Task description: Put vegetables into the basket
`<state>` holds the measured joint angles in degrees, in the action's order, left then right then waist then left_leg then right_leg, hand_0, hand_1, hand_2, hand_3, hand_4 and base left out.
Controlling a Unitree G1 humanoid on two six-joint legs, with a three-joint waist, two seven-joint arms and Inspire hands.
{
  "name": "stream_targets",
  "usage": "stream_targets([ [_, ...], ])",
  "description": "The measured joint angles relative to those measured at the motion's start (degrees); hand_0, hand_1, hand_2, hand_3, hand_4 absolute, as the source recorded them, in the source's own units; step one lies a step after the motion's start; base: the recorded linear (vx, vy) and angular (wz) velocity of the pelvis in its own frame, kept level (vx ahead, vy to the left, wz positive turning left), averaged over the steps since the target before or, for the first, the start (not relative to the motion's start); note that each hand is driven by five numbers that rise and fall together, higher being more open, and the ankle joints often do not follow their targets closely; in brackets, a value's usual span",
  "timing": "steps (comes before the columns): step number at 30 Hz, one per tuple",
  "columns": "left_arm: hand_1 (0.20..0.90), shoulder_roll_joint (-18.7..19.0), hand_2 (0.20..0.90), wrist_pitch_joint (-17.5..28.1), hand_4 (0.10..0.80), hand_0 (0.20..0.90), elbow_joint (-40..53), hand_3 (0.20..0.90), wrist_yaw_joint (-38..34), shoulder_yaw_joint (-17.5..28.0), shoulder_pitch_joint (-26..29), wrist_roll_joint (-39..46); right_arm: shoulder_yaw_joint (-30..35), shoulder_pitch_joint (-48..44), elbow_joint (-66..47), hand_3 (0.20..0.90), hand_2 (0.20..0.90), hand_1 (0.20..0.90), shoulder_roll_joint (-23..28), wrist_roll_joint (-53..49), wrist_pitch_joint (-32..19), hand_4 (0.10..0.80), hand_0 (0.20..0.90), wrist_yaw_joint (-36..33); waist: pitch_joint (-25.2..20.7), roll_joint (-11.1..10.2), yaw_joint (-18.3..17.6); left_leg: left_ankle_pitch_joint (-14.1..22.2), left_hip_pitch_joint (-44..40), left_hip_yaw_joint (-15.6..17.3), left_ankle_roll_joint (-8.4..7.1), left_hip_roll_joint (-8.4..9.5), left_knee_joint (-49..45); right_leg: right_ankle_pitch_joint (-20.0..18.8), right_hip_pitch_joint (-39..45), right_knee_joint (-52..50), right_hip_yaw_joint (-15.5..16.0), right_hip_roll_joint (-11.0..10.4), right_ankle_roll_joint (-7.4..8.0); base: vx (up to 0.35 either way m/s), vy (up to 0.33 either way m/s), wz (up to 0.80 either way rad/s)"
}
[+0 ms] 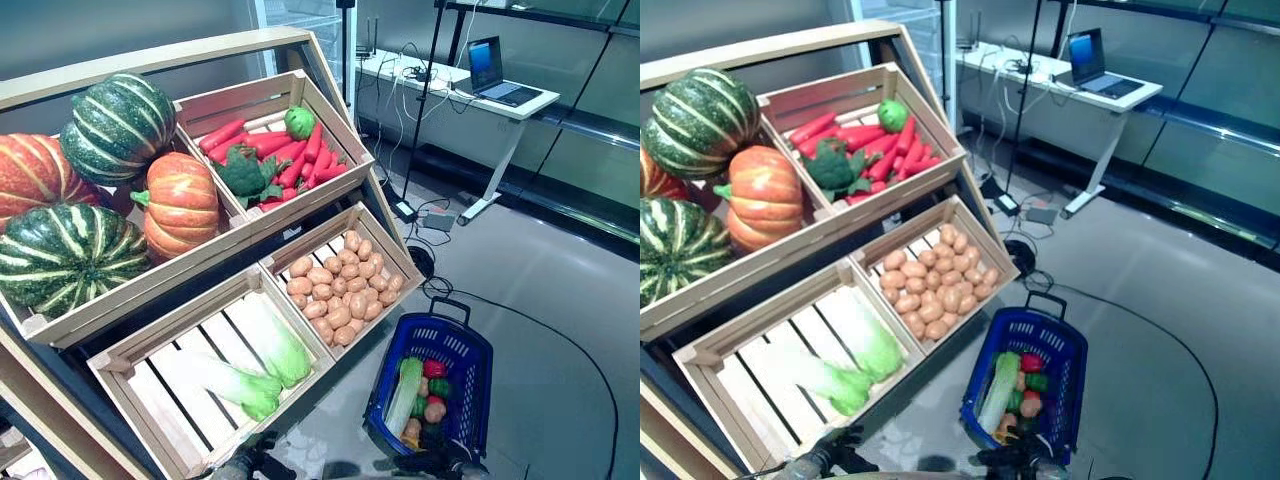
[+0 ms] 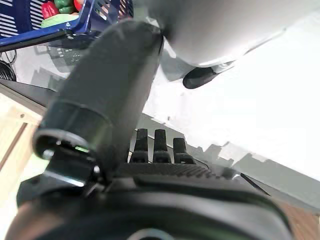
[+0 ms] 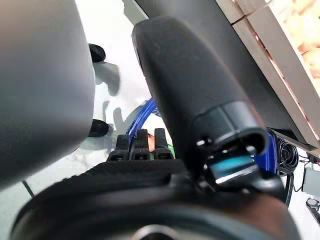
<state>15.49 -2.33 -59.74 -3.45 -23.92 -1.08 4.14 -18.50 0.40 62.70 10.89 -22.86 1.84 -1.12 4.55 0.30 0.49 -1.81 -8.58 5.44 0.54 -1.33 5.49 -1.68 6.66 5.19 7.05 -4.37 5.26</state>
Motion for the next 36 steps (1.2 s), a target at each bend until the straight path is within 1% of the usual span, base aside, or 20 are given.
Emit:
stream_targets([
  [13, 0.900, -0.2, 0.900, 0.1, 0.800, 0.900, -0.1, 0.900, -0.8, -0.4, -0.1, 0.0, 0.0, 0.0, 0.0, 0.900, 0.900, 0.900, 0.0, 0.0, 0.0, 0.800, 0.900, 0.0, 0.0, 0.0, 0.0, 0.1, 0.3, -0.2, -0.16, -0.01, 0.0, 0.0, -0.2, 0.1, 0.1, 0.0, -0.04, 0.000, 0.000, 0.00],
  [21, 0.900, -0.5, 0.900, 1.6, 0.800, 0.900, -0.1, 0.900, -0.8, -0.4, -0.1, 0.1, 0.0, 0.0, 0.0, 0.900, 0.900, 0.900, 0.0, 0.0, -0.1, 0.800, 0.900, 0.0, 0.0, 0.0, 0.0, 0.0, 0.5, -0.2, -0.02, 0.00, 0.0, 0.0, -0.3, 0.1, 0.1, 0.0, -0.05, 0.000, 0.000, 0.00],
  [28, 0.900, -0.5, 0.900, 1.8, 0.800, 0.900, -0.1, 0.900, -0.7, -0.4, -0.1, 0.1, 0.0, 0.0, 0.0, 0.900, 0.900, 0.900, 0.0, 0.0, -0.1, 0.800, 0.900, 0.0, 0.0, 0.0, 0.0, 0.0, 0.5, -0.3, -0.02, 0.00, 0.0, 0.0, -0.4, 0.1, 0.1, 0.0, -0.04, 0.000, 0.000, 0.00],
  [32, 0.900, -0.4, 0.900, 3.6, 0.800, 0.900, 0.3, 0.900, 0.3, -0.3, -0.1, 1.3, 0.0, 0.0, 0.0, 0.900, 0.900, 0.900, 0.0, 0.0, -0.1, 0.800, 0.900, 0.0, 0.0, 0.0, 0.0, 0.0, 0.5, -0.2, -0.02, 0.00, 0.0, 0.0, -0.4, 0.1, 0.1, 0.0, -0.05, 0.000, 0.000, 0.00],
  [33, 0.900, -0.3, 0.900, 4.0, 0.800, 0.900, 1.8, 0.900, 1.3, 0.0, -0.5, 3.6, 0.0, 0.0, -0.1, 0.900, 0.900, 0.900, 0.0, 0.0, 0.0, 0.800, 0.900, 0.0, 0.0, 0.0, 0.0, 0.0, 0.6, -0.2, -0.03, 0.00, 0.0, 0.0, -0.5, 0.1, 0.0, 0.0, -0.05, -0.037, -0.021, -0.01],
  [34, 0.900, 0.0, 0.900, 4.1, 0.800, 0.900, 5.2, 0.900, 2.2, 0.4, -1.0, 6.9, 0.0, 0.1, -0.1, 0.900, 0.900, 0.900, 0.1, 0.0, 0.0, 0.800, 0.900, 0.0, 0.0, 0.0, 0.2, 0.0, 1.0, -0.2, -0.07, 0.00, 0.0, 0.0, -0.9, 0.1, 0.0, 0.0, -0.05, -0.037, -0.021, 0.00],
  [35, 0.900, 0.1, 0.900, 4.1, 0.800, 0.900, 7.1, 0.900, 2.4, 0.4, -1.0, 8.0, 0.0, 0.1, -0.2, 0.900, 0.900, 0.900, 0.1, 0.0, 0.0, 0.800, 0.900, 0.0, 0.0, 0.0, 0.3, -0.1, 1.2, -0.2, -0.10, 0.01, 0.0, 0.0, -1.1, 0.1, 0.0, 0.0, -0.02, -0.041, -0.024, 0.01],
  [36, 0.900, 0.6, 0.900, 4.4, 0.800, 0.900, 11.7, 0.900, 3.2, 0.4, -1.0, 10.1, -0.1, 0.1, -0.4, 0.900, 0.900, 0.900, 0.2, 0.0, 0.2, 0.800, 0.900, 0.0, 0.2, 0.0, 0.4, -0.2, 1.5, -0.2, -0.13, 0.01, 0.0, -0.2, -1.1, 0.1, 0.0, 0.0, 0.20, -0.033, -0.020, 0.01],
])
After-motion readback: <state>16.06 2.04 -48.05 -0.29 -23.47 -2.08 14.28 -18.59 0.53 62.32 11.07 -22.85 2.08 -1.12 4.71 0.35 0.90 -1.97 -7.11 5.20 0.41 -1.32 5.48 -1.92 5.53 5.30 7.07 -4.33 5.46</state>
